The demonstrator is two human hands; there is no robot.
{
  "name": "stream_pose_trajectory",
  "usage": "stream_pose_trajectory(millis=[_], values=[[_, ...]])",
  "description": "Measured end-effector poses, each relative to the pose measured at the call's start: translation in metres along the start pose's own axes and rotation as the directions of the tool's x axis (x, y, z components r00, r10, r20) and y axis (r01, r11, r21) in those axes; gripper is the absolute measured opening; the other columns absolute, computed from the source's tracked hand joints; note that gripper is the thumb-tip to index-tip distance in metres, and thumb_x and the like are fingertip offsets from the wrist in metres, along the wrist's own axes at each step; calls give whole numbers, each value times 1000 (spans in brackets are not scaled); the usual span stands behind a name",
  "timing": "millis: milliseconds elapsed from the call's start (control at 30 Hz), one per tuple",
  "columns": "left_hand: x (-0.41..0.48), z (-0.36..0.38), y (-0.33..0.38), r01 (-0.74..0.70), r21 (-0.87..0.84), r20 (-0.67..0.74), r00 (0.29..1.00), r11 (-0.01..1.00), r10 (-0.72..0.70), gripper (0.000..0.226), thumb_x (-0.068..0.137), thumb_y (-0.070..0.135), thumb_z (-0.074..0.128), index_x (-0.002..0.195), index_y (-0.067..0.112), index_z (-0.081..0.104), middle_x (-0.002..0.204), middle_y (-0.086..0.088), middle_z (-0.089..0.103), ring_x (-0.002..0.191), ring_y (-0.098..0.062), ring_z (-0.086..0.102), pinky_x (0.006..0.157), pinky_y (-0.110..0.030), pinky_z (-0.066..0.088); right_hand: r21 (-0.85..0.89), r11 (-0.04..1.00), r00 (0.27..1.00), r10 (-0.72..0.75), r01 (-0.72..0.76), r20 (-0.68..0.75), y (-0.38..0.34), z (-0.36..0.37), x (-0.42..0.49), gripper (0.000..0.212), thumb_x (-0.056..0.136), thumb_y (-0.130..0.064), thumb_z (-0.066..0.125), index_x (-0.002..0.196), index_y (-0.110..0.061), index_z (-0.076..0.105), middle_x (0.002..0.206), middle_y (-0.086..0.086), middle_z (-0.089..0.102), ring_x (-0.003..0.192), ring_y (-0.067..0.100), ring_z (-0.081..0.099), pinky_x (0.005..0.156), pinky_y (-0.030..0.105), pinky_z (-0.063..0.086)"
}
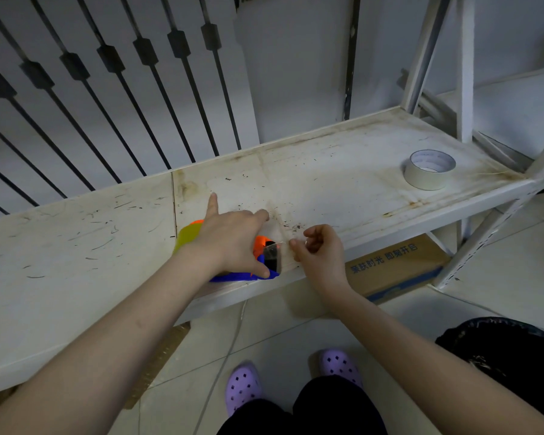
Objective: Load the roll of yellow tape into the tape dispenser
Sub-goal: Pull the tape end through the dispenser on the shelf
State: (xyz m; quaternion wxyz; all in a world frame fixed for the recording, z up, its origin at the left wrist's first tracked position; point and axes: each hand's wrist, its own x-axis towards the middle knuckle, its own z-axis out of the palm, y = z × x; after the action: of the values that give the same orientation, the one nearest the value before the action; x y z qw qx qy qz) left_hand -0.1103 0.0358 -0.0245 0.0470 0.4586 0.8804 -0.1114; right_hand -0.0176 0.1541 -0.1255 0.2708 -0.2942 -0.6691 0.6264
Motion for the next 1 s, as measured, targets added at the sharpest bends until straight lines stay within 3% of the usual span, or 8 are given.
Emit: stream_pose_trajectory(millis=[67, 167, 300, 500, 667, 833, 933, 1000], values=[[5, 5, 2, -12, -11, 18, 1000, 1000, 12, 77, 61, 65, 66, 125, 25, 50, 112, 7, 65, 114, -20, 56, 112, -61, 3, 14, 1000, 1000, -10, 11, -15, 0, 0, -6, 21, 82, -9, 68, 91, -14, 50, 73, 0, 50, 67, 15, 56, 71, 38, 57], [7, 9, -2, -3, -44, -14, 1000, 999, 2, 48, 60, 63, 66, 91, 27, 61, 84, 10, 62, 94, -16, 58, 113, -57, 9, 32, 999, 998, -41, 42, -52, -1, -2, -15, 22, 81, -10, 69, 90, -17, 50, 72, -2, 52, 67, 11, 56, 65, 25, 53], [9, 8, -2, 34, -36, -24, 999, 999, -35, 46, 61, 64, 66, 84, 24, 60, 73, 10, 56, 81, -16, 49, 113, -54, 11, 54, 992, 988, -111, 117, -103, -9, -3, -23, 23, 81, -8, 69, 88, -19, 50, 74, -3, 50, 64, -5, 53, 61, 16, 51], [10, 6, -1, 50, -7, -1, 999, 999, -50, 48, 62, 66, 66, 84, 24, 58, 73, 10, 55, 82, -17, 50, 114, -55, 10, 38, 974, 972, -217, 221, -95, -21, -4, -19, 31, 82, -6, 68, 83, -29, 48, 84, 0, 51, 73, 5, 55, 64, 24, 58], [10, 3, -2, 55, -5, 28, 998, 998, -55, 52, 62, 67, 67, 90, 24, 58, 79, 9, 56, 90, -17, 53, 115, -56, 8, 47, 995, 989, -83, 89, -126, -8, -2, -10, 20, 82, -8, 68, 91, -16, 52, 78, -1, 50, 67, 7, 55, 59, 20, 56], [10, -1, -5, 46, -157, 143, 989, 987, -23, 68, 66, 62, 70, 123, 30, 52, 122, 6, 61, 123, -20, 50, 113, -58, 7, 68, 981, 977, -172, 182, -130, -4, -2, -17, 21, 83, -5, 66, 90, -18, 51, 86, -1, 51, 76, 6, 55, 65, 28, 59], [17, -6, -7, 46, -373, 110, 994, 927, -5, 23, 81, 38, 62, 104, 40, 61, 119, 12, 60, 122, -17, 50, 111, -62, 13, 80, 978, 975, -181, 192, -126, -2, -1, -19, 19, 84, -3, 64, 91, -15, 51, 87, -2, 51, 83, 14, 56, 69, 35, 60], [24, -8, -5, 62, -392, 120, 993, 918, -16, 27, 83, 16, 50, 88, 38, 67, 111, 13, 63, 115, -16, 52, 111, -64, 7, 75, 978, 974, -184, 195, -134, -2, 1, -20, 20, 84, -3, 63, 91, -17, 50, 87, -5, 51, 84, 15, 56, 72, 38, 59]])
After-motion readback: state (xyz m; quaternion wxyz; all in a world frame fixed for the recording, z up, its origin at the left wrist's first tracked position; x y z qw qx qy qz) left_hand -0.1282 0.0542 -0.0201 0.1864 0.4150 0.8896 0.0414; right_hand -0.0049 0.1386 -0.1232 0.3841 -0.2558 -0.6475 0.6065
